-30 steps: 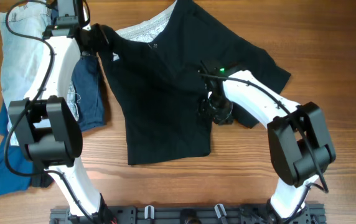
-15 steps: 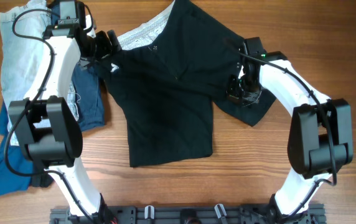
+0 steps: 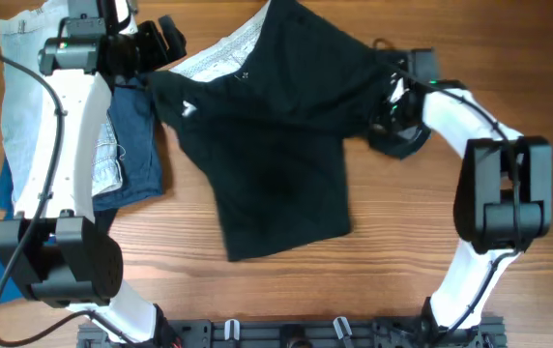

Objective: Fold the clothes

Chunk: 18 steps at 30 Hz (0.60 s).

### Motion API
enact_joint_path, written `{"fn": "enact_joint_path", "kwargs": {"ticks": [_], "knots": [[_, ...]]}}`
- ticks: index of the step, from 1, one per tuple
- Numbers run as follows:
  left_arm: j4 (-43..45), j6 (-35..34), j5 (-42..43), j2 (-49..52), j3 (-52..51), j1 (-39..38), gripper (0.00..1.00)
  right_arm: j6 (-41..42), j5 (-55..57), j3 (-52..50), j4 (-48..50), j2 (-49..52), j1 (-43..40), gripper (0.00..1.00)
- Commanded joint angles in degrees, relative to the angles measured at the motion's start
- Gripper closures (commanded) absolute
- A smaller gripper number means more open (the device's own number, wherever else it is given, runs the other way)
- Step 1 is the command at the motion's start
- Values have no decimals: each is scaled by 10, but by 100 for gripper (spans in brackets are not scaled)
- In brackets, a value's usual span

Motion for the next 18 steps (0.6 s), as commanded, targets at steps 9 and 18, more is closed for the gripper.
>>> {"fn": "enact_joint_path", "kwargs": {"ticks": [9, 18], "knots": [[-19, 2, -59, 9, 1, -58, 0, -148, 22, 87, 185, 95, -86, 79], [62, 130, -23, 74, 1, -96, 0, -179, -125, 456, -307, 78, -83, 1]]}}
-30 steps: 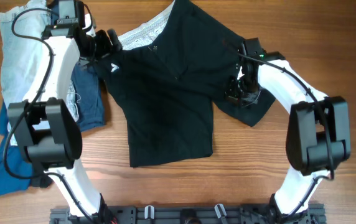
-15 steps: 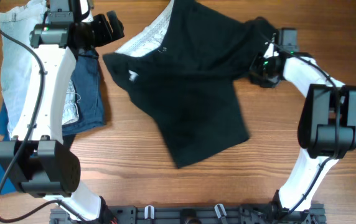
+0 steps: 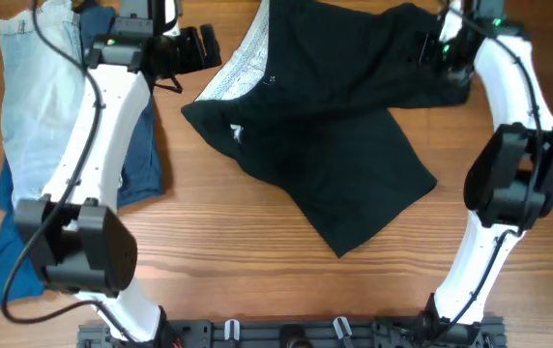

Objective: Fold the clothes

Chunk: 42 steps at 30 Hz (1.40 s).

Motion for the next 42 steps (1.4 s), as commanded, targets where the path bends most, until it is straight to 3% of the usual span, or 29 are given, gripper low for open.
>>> {"fn": "enact_joint_path", "kwargs": {"ticks": [1, 6, 10, 19, 21, 22, 23, 24, 27, 36, 42], "knots": [[47, 112, 33, 59, 0, -22, 0, -12, -81, 92, -115, -27, 7, 0], [89, 208, 88, 141, 1, -36, 0, -40, -85, 95, -230, -79, 56, 4], [89, 309, 136, 190, 1, -43, 0, -53, -89, 95, -235, -97, 94, 8], [126, 328, 181, 248, 0, -62, 0, -53, -91, 95, -235, -104, 105, 12], [134, 327, 181, 250, 0, -69, 8, -54, -88, 95, -234, -108, 104, 12], [139, 320, 181, 250, 1, -70, 20, -54, -87, 95, -234, -110, 102, 12], [142, 319, 180, 250, 0, -70, 41, -55, -87, 95, -234, -110, 101, 12], [145, 316, 180, 250, 1, -68, 72, -54, -87, 95, -234, -111, 98, 12], [154, 296, 180, 250, 1, -64, 96, -54, -87, 95, -234, -111, 93, 12], [180, 182, 141, 220, 55, -15, 96, -52, -87, 95, -253, -111, 91, 12], [166, 181, 10, 205, 99, 16, 96, -37, -87, 73, -279, -110, 99, 13]]}}
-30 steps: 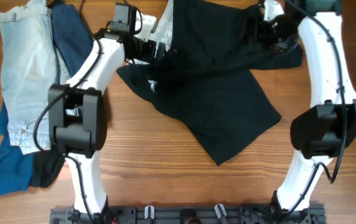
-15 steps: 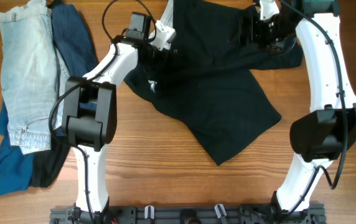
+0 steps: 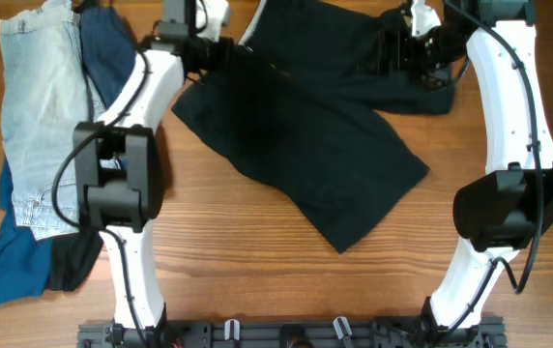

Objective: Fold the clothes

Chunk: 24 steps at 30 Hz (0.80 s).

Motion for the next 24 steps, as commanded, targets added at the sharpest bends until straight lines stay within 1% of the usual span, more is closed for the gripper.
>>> {"fn": "enact_joint_path", "kwargs": {"ticks": [1, 3, 4, 5, 6, 7, 8, 11, 13, 16, 20, 24], "knots": [[-3, -12, -117, -27, 21, 19, 96, 4, -9, -22, -2, -17, 10, 13], [-14, -12, -159, -27, 21, 24, 96, 9, -9, -49, 2, -16, 14, 13], [-19, -12, -180, -27, 21, 26, 95, 15, -8, -65, 5, -16, 14, 13], [-25, -11, -200, -27, 21, 26, 70, 19, -9, -81, 7, -16, 15, 14], [-33, -7, -219, -27, 21, 26, 26, 19, -9, -93, 11, -16, 15, 23], [-42, -8, -238, -27, 21, 26, 6, 19, -8, -98, 11, -16, 15, 27], [-53, -8, -248, -27, 21, 26, 0, 20, -5, -98, 11, -16, 15, 30], [-110, -17, -254, -37, 21, 26, 0, 39, 37, -98, 0, -27, 15, 28], [-156, -59, -253, -55, 21, 26, 0, 37, 59, -100, -24, -29, 21, 26], [-209, -103, -253, -104, 21, 26, 0, 35, 67, -135, -30, -29, 48, 27], [-237, -116, -253, -171, 21, 37, 0, 64, 60, -251, 33, -29, 106, 30], [-266, -160, -244, -208, 21, 69, 0, 88, 12, -374, 115, -29, 150, 30]]}}
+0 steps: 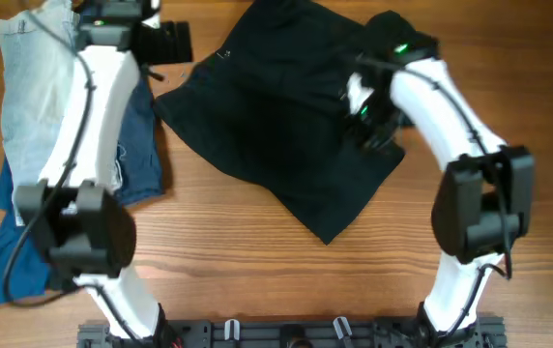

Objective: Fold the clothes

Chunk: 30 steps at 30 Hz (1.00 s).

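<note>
A black garment [267, 126] lies spread across the far middle of the table, one corner pointing toward the near edge. My right gripper [362, 116] is down on its right part and looks shut on a fold of the black cloth. The fingers are hard to tell apart from the fabric. A bunched bit of the garment [391, 27] shows behind the right arm. My left gripper [168, 43] hovers just off the garment's far left corner, open and holding nothing.
On the left lies a pile of clothes: light denim jeans [30, 106], a darker blue denim piece [139, 159] beside them, and a blue cloth at the near left corner. Bare wooden table [257, 280] runs along the near side.
My left gripper has come off the garment's far left edge and sits further left, open. My right gripper moved from the far right corner to the garment's right middle, bringing cloth inward.
At first both grippers were at the garment's far corners, with a white lining showing at the top. Then the garment lay further right and turned. Later the lining was hidden and both grippers were at the far edge. Now the left has let go and the right side is drawn in.
</note>
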### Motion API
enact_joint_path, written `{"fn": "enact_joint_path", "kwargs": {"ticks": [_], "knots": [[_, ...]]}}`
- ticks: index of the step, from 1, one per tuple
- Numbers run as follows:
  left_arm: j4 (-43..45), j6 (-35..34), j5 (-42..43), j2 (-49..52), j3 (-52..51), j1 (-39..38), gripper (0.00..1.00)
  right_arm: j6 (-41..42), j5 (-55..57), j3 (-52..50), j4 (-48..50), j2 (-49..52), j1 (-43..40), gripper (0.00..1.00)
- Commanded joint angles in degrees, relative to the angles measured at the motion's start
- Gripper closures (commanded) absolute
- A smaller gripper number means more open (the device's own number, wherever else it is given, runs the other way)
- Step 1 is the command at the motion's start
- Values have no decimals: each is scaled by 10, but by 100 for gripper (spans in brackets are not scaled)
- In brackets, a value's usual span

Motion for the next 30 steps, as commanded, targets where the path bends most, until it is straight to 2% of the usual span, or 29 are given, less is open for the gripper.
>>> {"fn": "enact_joint_path", "kwargs": {"ticks": [1, 5, 10, 13, 20, 22, 25, 27, 30], "knots": [[-26, -48, 13, -24, 7, 35, 0, 38, -44, -85, 38, -7, 29, 30], [-63, -47, 38, -23, 6, 53, 0, 87, -40, -145, 57, -34, 81, 32], [-88, -48, 38, -23, 6, 70, 0, 231, 71, -224, 96, -129, 181, 27], [-87, -47, 38, -23, 6, 76, 0, 289, 125, -272, 140, -144, 223, 27], [-76, -48, 38, -23, 6, 78, 0, 304, 199, -309, 185, -144, 228, 32], [-70, -48, 38, -23, 6, 78, 0, 304, 202, -316, 211, -144, 228, 32], [-70, -47, 38, -23, 6, 78, 0, 303, 191, -336, 244, -142, 228, 37], [-70, -47, 38, -23, 6, 78, 0, 303, 180, -352, 246, -142, 228, 48], [-70, -47, 38, -23, 6, 78, 0, 305, 180, -354, 237, -142, 221, 96]]}}
